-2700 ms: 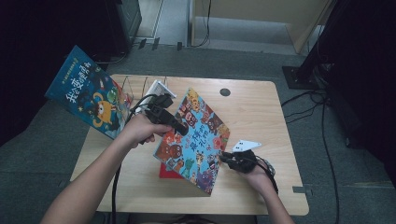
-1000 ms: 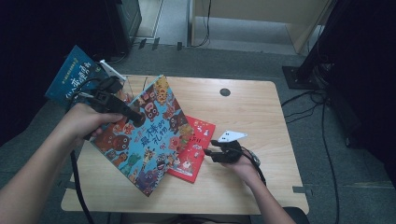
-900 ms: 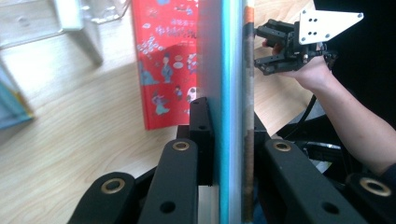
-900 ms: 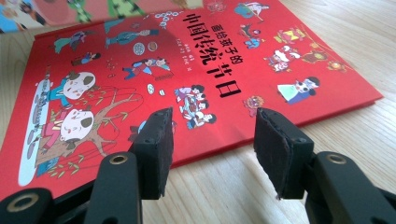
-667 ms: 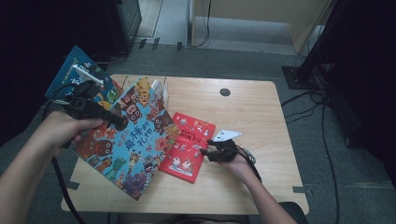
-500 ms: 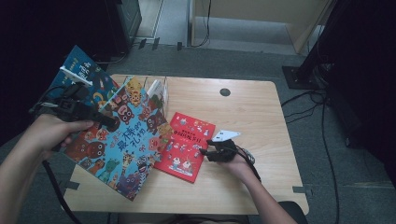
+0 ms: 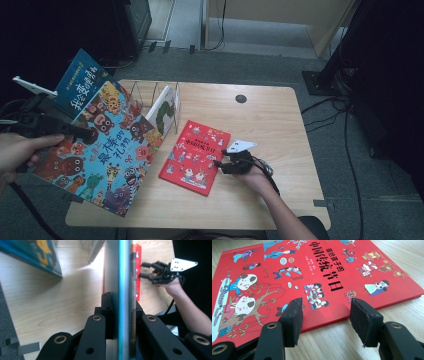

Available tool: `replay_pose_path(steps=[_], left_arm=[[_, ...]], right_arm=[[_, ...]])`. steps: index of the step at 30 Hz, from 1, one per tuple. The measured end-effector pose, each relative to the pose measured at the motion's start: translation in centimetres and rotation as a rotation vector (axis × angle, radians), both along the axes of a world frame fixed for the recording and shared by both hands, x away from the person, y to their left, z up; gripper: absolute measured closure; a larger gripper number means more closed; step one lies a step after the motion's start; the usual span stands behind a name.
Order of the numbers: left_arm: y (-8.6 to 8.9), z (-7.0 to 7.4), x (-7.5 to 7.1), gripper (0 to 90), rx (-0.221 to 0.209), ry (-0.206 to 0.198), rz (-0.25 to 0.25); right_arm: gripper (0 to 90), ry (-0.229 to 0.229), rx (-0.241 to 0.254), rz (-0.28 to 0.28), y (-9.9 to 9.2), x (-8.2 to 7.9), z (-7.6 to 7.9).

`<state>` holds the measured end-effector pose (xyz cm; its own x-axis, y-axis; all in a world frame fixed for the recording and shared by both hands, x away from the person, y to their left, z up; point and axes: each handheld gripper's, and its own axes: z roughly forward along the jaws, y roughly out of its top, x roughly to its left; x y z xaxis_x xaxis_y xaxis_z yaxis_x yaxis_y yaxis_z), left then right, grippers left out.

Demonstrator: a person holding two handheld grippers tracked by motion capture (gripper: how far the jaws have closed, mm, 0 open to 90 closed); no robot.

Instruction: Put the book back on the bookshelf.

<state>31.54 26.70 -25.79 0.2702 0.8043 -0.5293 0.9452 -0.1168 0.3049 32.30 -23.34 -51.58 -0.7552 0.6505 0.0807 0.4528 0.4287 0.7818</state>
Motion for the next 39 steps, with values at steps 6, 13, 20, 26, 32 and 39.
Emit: replay_pose_path(steps=[6,13,20,26,32,39], left_arm=[[1.5,0.5,-0.8,81.6,-0.023,-0.003,0.033],[3.8,1.4,-1.9,81.2,-0.008,-0.017,0.083],[5.5,1.2,-1.5,81.1,0.012,-0.007,0.142],[5.5,1.3,-0.1,80.9,0.040,-0.005,0.156],[5.6,1.8,1.5,81.1,0.065,-0.010,0.193],[5.7,1.6,3.1,81.1,0.115,0.009,0.209]], right_arm=[[44.0,0.005,0.002,-0.001,0.0,0.0,0.0],[43.9,0.010,0.004,0.001,-0.1,0.0,0.0],[43.9,0.009,0.005,-0.001,-0.1,0.0,0.0],[43.9,0.012,0.005,-0.002,-0.1,0.0,0.0],[43.9,0.019,0.007,-0.002,-0.1,0.0,0.0],[44.0,0.022,0.011,-0.003,-0.1,0.0,0.0]])
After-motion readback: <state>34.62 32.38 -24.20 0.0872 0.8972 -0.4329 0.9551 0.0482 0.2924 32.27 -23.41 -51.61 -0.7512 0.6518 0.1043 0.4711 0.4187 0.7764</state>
